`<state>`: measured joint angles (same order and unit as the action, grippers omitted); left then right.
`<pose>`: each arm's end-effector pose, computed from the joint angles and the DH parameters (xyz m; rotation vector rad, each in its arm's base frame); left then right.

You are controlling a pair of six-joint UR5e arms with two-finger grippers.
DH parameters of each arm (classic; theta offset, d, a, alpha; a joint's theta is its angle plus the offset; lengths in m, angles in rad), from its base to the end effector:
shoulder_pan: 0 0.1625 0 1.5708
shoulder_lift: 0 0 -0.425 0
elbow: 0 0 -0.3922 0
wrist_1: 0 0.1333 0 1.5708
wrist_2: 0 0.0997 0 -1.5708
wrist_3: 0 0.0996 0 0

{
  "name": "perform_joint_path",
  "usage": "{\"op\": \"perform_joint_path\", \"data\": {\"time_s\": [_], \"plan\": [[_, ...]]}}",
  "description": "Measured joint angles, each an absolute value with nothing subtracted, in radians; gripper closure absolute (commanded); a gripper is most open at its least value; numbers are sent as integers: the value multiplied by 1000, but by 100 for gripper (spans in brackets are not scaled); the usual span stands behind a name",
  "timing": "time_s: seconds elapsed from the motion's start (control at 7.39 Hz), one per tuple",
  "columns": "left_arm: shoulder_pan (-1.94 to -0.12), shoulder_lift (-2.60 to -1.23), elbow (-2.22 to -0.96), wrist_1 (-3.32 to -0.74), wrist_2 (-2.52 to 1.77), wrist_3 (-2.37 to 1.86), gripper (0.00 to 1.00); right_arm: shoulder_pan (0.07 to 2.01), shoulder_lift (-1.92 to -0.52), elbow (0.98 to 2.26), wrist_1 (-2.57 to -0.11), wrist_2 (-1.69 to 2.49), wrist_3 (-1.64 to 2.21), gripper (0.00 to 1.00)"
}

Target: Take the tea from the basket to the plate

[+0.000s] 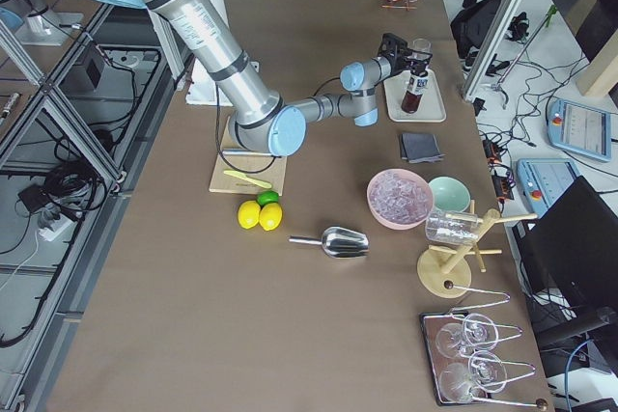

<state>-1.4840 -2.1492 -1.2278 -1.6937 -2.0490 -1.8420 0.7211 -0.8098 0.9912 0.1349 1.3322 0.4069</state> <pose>-0.0232 -0.7429 0.4747 -0.2114 0.6266 -1.6136 -0.4521 -0.6062 0.2747 1.6097 -0.9685 -0.0791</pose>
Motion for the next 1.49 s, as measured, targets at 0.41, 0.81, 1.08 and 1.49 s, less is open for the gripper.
{"op": "perform_joint_path", "data": {"time_s": [0.41, 0.81, 1.08, 1.49], "plan": [[-1510, -2137, -1311, -1611, -2104, -1784, 2, 818, -825, 1033, 76, 1515, 416, 1], [-1551, -1973, -1535, -1520, -2195, -1568, 2, 907, -844, 1041, 31, 1735, 450, 1], [-1570, -1797, -1671, -1515, -2260, -1278, 2, 958, -867, 1066, -46, 1938, 448, 1], [-1591, -1607, -1764, -1526, -2331, -931, 2, 1018, -936, 1172, -282, 2259, 288, 1]]}}
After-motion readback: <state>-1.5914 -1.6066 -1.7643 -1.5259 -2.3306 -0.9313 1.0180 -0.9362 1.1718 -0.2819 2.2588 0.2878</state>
